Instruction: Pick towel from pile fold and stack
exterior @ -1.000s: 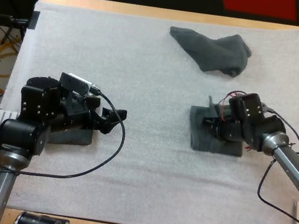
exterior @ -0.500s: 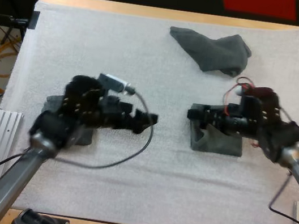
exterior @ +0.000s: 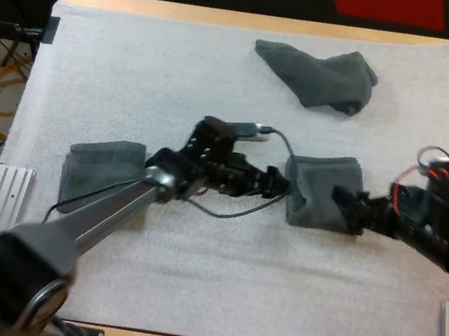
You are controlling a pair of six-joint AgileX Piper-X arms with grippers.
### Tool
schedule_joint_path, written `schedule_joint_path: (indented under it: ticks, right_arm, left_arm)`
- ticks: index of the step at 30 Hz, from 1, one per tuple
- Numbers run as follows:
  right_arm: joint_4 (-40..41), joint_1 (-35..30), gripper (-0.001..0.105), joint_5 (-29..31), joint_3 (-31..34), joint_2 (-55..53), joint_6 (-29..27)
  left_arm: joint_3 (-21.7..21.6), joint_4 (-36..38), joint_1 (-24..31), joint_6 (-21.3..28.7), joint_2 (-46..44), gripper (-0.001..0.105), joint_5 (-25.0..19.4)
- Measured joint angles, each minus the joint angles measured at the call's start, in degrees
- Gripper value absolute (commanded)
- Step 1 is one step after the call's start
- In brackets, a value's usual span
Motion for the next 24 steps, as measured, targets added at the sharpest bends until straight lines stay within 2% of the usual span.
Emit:
schedule_joint_path:
  ticks: [7, 12, 17, 24]
  right_arm:
    - [8.52, 0.0, 0.093, 1.58, 0.0, -8.07, -0.29]
    - [11.86, 0.0, 0.093, 3.36, 0.0, -12.28, -0.29]
    - [13.38, 0.0, 0.093, 5.39, 0.0, -14.57, -0.29]
    - [13.8, 0.0, 0.093, 5.76, 0.0, -14.66, -0.29]
  left_arm:
    - [-7.68, -0.34, -1.13, -5.65, 8.51, 0.086, 0.16]
    - [-12.59, 4.94, -1.2, -6.68, 13.18, 0.086, 0.16]
    - [-14.96, 7.84, -2.4, -7.84, 15.48, 0.086, 0.16]
    - [-16.91, 8.22, -6.69, -10.46, 16.6, 0.084, -0.15]
